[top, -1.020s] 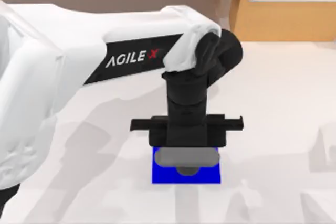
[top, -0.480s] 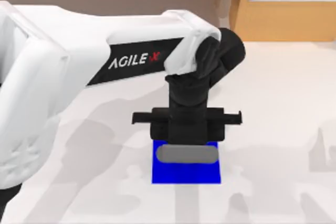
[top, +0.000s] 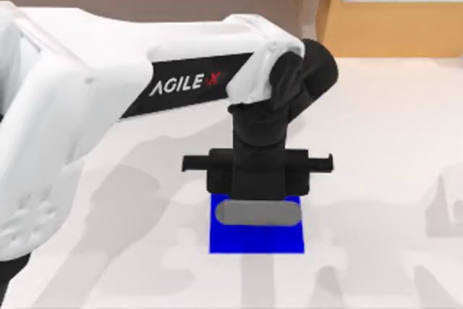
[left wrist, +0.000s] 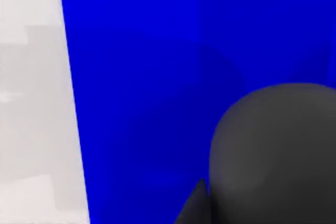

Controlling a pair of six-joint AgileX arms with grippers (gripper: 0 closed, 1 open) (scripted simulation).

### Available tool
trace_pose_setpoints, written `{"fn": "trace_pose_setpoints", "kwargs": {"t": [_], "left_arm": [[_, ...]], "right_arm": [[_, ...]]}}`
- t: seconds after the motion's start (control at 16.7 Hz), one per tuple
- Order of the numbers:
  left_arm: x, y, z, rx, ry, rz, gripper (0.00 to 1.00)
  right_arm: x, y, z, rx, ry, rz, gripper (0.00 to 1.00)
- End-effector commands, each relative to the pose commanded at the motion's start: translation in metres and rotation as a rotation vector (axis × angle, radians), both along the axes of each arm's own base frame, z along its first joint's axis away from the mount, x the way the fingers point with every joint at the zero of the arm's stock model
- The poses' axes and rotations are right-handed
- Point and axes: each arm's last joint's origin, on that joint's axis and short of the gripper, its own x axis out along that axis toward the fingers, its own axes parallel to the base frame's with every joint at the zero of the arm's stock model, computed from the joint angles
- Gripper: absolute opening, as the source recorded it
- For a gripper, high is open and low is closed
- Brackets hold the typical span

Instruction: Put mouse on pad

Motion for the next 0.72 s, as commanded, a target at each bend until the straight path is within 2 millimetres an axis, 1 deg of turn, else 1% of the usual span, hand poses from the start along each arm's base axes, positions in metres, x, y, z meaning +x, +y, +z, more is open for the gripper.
{"fn": "trace_pose_setpoints", "kwargs": {"t": [0.36, 0.42, 0.72], "left_arm": [[0.0, 0.0, 0.0, 0.0, 0.0, 0.0, 0.98], [0.0, 0.0, 0.0, 0.0, 0.0, 0.0, 1.0], [0.0, 0.0, 0.0, 0.0, 0.0, 0.0, 1.0]], "right_arm": [[0.0, 0.0, 0.0, 0.0, 0.0, 0.0, 1.0], [0.0, 0.0, 0.0, 0.0, 0.0, 0.0, 1.0], [0.0, 0.0, 0.0, 0.0, 0.0, 0.0, 1.0]]}}
